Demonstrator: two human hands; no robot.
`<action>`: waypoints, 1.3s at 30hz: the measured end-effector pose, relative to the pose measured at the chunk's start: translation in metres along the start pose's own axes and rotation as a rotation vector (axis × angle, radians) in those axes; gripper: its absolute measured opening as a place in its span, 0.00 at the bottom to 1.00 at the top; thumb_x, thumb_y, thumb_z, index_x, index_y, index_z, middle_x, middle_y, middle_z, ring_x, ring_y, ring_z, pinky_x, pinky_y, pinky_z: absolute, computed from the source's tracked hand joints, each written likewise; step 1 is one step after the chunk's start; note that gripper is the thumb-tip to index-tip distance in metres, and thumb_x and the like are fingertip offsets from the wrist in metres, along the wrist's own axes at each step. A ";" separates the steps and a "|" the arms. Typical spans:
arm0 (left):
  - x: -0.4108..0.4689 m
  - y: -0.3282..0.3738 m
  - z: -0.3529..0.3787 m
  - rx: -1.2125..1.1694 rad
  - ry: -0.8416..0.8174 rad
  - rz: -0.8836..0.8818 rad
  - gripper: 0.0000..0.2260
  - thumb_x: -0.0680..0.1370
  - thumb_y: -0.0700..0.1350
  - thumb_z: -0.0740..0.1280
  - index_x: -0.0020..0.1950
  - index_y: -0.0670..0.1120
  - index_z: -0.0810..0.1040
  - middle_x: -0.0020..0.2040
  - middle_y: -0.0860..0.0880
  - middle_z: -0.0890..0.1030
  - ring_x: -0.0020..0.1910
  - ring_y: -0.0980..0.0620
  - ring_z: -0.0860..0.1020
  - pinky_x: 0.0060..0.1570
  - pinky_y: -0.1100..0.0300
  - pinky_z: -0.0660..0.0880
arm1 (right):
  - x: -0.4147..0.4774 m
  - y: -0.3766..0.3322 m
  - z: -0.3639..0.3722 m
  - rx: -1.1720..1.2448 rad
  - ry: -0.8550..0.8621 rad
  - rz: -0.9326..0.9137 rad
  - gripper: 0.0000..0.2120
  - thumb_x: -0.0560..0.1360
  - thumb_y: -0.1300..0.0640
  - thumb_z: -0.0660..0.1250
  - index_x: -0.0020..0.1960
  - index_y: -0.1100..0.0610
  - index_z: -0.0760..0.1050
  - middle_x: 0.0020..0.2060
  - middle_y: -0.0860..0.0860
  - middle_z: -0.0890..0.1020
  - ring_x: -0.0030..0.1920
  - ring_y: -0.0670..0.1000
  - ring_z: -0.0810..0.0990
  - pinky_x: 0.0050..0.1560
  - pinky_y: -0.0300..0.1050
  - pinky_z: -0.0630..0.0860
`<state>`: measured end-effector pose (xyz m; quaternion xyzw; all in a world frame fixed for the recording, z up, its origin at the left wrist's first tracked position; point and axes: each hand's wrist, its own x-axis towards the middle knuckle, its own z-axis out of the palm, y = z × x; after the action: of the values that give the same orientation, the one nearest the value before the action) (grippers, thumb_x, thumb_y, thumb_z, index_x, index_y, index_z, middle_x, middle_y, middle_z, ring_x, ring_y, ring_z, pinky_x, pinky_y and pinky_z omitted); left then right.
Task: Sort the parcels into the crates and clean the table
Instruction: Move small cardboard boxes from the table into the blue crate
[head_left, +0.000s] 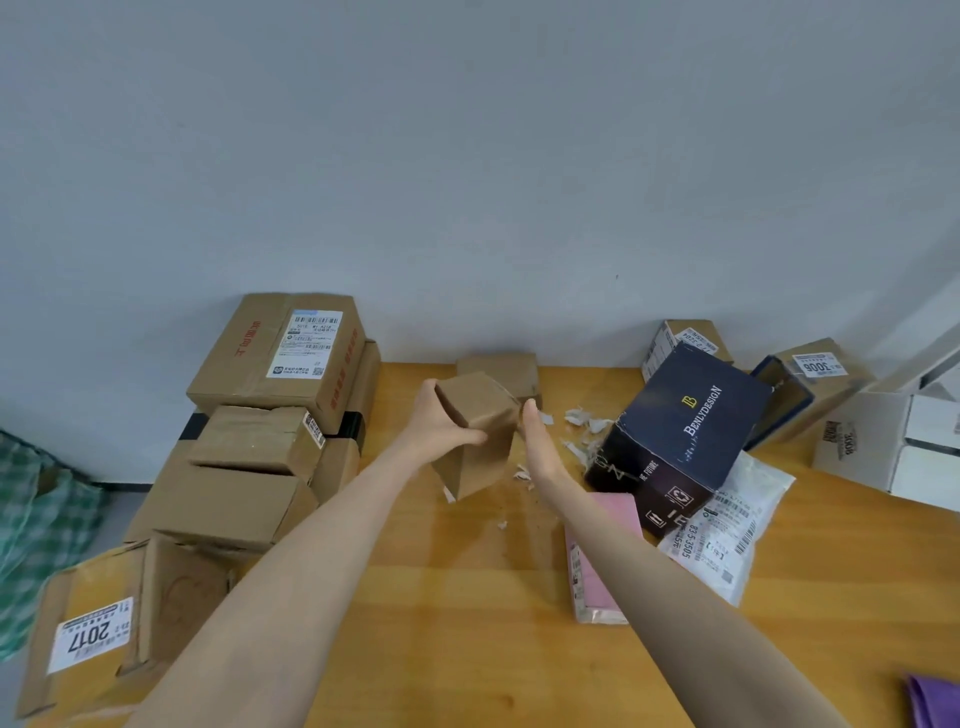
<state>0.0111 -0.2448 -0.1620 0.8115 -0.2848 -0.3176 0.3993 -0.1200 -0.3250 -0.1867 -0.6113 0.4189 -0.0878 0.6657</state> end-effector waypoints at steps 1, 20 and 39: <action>-0.001 0.003 0.001 0.016 -0.015 0.012 0.36 0.62 0.44 0.79 0.62 0.47 0.61 0.59 0.48 0.69 0.58 0.50 0.70 0.53 0.56 0.71 | 0.000 -0.002 -0.002 0.002 -0.006 -0.046 0.39 0.74 0.28 0.41 0.78 0.50 0.52 0.76 0.48 0.58 0.76 0.50 0.55 0.76 0.51 0.51; -0.010 0.034 -0.019 0.020 -0.136 0.049 0.41 0.66 0.38 0.77 0.71 0.48 0.55 0.63 0.49 0.69 0.63 0.51 0.68 0.55 0.57 0.68 | -0.005 -0.011 -0.011 -0.011 -0.130 0.040 0.48 0.67 0.24 0.38 0.78 0.54 0.44 0.77 0.51 0.51 0.77 0.54 0.50 0.76 0.55 0.47; -0.004 0.030 -0.029 0.001 -0.256 0.081 0.46 0.65 0.34 0.77 0.73 0.55 0.53 0.71 0.48 0.66 0.70 0.48 0.65 0.66 0.48 0.69 | -0.001 -0.016 -0.009 -0.022 -0.022 0.099 0.33 0.79 0.35 0.40 0.78 0.52 0.49 0.76 0.52 0.57 0.76 0.55 0.55 0.75 0.54 0.52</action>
<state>0.0238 -0.2435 -0.1219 0.7524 -0.3662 -0.4020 0.3718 -0.1199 -0.3351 -0.1710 -0.5982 0.4423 -0.0435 0.6668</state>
